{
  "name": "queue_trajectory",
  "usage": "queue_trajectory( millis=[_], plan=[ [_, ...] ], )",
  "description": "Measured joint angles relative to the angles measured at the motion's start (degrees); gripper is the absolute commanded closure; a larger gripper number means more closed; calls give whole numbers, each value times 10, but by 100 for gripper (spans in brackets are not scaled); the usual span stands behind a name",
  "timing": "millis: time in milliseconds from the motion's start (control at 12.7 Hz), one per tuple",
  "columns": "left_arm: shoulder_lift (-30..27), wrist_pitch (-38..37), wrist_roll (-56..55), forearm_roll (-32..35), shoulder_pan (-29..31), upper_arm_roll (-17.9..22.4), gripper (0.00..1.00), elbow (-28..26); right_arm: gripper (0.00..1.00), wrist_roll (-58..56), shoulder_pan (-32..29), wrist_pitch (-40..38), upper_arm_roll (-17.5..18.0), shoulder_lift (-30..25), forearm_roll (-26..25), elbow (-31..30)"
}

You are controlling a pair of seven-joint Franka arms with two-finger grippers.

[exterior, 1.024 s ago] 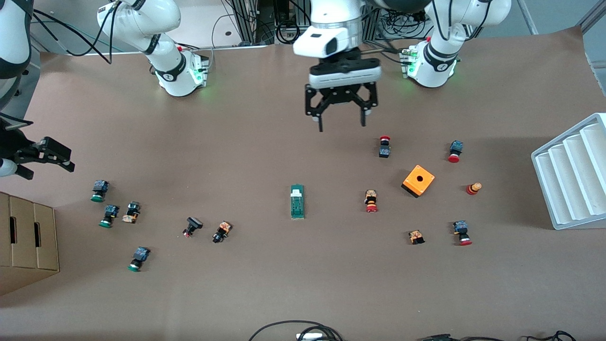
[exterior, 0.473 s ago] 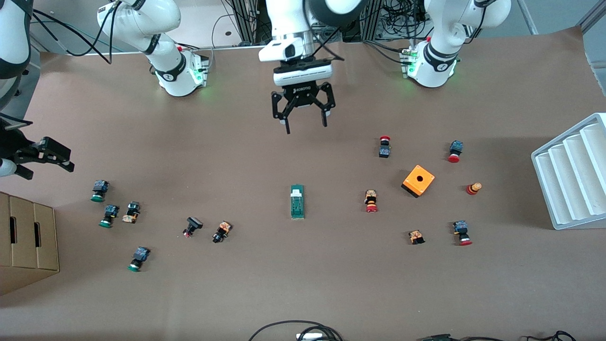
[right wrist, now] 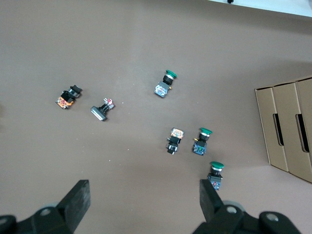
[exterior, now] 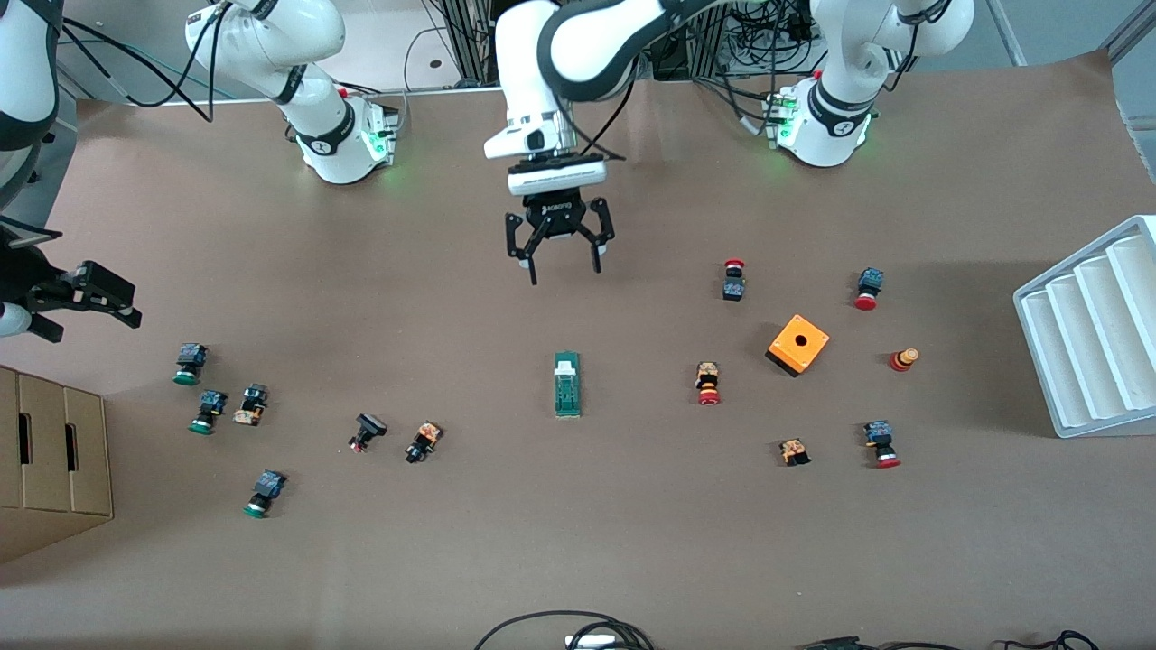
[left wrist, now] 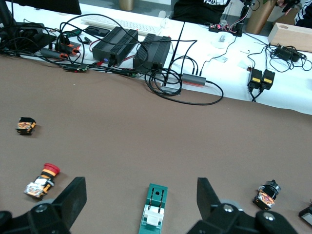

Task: Close load switch with both arms
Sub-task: 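Move the left gripper over the green load switch and lower it, then grasp the green switch base with the left gripper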

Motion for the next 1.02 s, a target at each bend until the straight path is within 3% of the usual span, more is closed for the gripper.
queue_trajectory(
  millis=[552, 1024],
  plan=[
    [133, -88, -104, 215, -26, 1, 0, -2, 0, 0, -1, 0, -1, 0, 0, 0],
    [197, -124, -131, 305, -32, 2, 0, -1, 0, 2, -1, -1, -4, 2, 0, 0]
  ],
)
